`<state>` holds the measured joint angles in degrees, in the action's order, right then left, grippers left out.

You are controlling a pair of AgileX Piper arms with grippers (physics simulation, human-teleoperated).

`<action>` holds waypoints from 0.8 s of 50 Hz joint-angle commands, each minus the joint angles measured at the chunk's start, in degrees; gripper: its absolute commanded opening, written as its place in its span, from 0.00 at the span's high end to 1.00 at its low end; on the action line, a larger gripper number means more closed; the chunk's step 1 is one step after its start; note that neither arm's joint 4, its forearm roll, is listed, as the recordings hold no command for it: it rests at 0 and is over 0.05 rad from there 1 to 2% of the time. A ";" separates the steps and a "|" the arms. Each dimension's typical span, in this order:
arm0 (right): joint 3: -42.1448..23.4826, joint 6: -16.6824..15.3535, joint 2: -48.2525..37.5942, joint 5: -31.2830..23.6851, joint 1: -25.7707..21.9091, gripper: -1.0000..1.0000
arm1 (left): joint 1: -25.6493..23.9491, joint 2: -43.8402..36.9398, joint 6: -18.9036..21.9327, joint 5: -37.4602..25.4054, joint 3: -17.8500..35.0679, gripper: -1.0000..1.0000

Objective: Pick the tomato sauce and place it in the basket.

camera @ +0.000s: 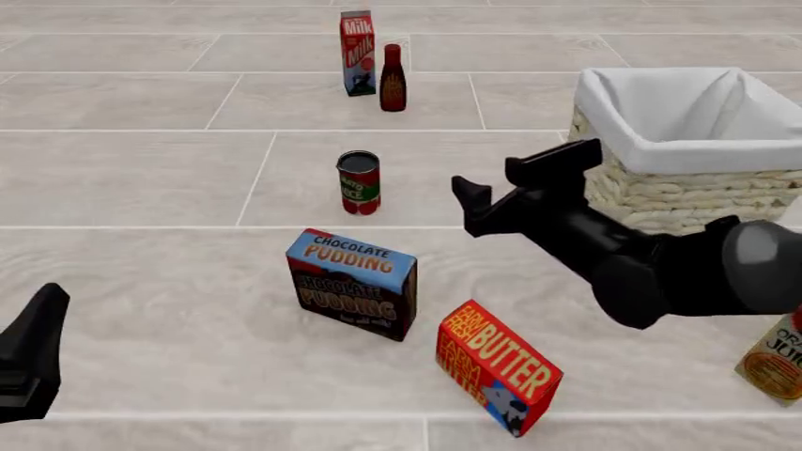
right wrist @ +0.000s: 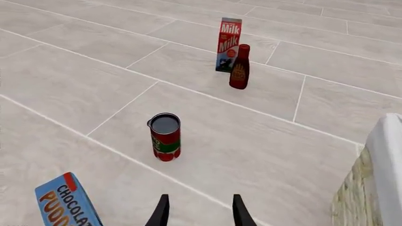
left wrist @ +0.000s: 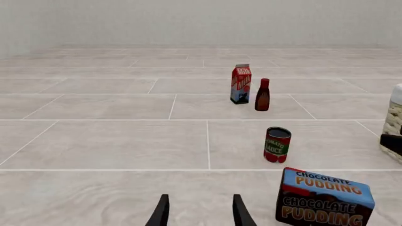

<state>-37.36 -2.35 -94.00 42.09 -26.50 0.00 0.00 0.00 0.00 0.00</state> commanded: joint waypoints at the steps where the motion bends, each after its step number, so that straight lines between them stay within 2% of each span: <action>1: -2.54 -0.69 -3.42 -0.29 -1.33 0.00 | 0.00 0.00 0.00 0.00 0.00 0.00; 17: -6.13 -1.63 -5.16 -2.16 -2.88 0.00 | 0.00 0.00 0.00 0.00 0.00 0.00; 19: -6.79 -0.82 -5.48 -2.82 -3.37 0.00 | 0.00 0.00 0.00 0.00 0.00 0.00; 23: -8.27 -1.79 -6.93 -3.22 -3.45 0.00 | 0.00 0.00 0.00 0.00 0.00 0.00; 40: -12.82 -1.97 -11.65 -4.18 -3.62 0.00 | 0.00 0.00 0.00 0.00 0.00 0.00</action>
<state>-47.58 -4.20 -103.03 38.41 -29.98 0.00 0.00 0.00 0.00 0.00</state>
